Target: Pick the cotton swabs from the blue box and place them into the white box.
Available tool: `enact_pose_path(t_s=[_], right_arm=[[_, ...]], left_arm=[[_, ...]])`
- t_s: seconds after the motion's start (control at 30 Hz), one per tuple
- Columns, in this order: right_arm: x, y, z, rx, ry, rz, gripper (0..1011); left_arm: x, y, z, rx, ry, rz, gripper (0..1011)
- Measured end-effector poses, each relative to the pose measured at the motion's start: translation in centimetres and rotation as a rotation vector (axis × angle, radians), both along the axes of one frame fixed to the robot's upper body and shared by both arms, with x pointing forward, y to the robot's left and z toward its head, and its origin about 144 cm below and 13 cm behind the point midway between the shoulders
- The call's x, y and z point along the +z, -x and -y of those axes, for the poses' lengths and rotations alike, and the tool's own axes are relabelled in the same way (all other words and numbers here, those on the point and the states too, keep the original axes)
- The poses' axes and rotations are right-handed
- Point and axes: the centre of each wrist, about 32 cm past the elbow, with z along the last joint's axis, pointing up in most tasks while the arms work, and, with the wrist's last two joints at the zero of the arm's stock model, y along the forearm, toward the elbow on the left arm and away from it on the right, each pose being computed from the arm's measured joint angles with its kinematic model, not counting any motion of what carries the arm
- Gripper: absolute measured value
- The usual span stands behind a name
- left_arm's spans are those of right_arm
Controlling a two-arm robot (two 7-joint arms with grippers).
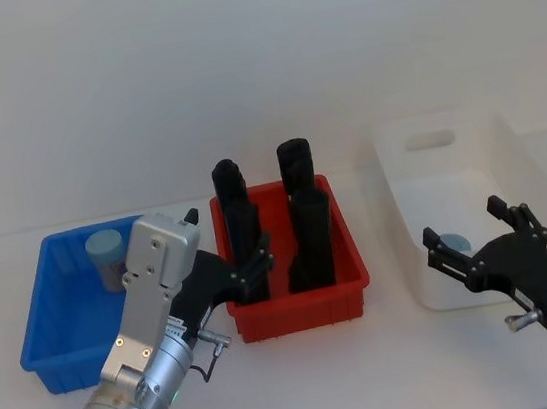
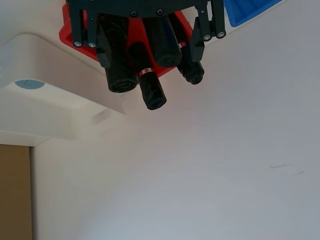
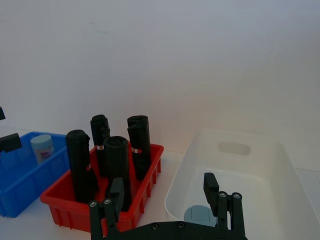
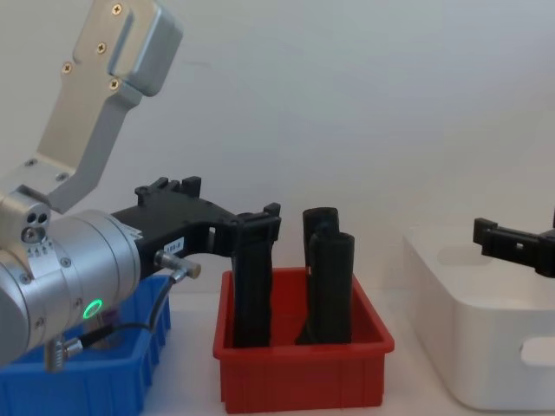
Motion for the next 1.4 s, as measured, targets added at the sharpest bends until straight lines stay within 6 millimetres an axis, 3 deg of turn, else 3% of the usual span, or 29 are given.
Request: enact_pose_path(t_s=[0.43,0.7,1.4], right_arm=[[0.0,-0.2,0.1,0.008,0.002,0.000,1001],[-0.2,-1.6,0.3,0.048,0.014,-0.004,1001],[-1.4,-9.6,-0.5,0.247,0.041,0.002,1001]], left_arm=[[0.0,0.0,0.0,0.000,0.000,0.000,1004],[0.0,0.0,0.0,0.000,0.000,0.000,1004],[0.0,0.0,0.0,0.000,0.000,0.000,1004]])
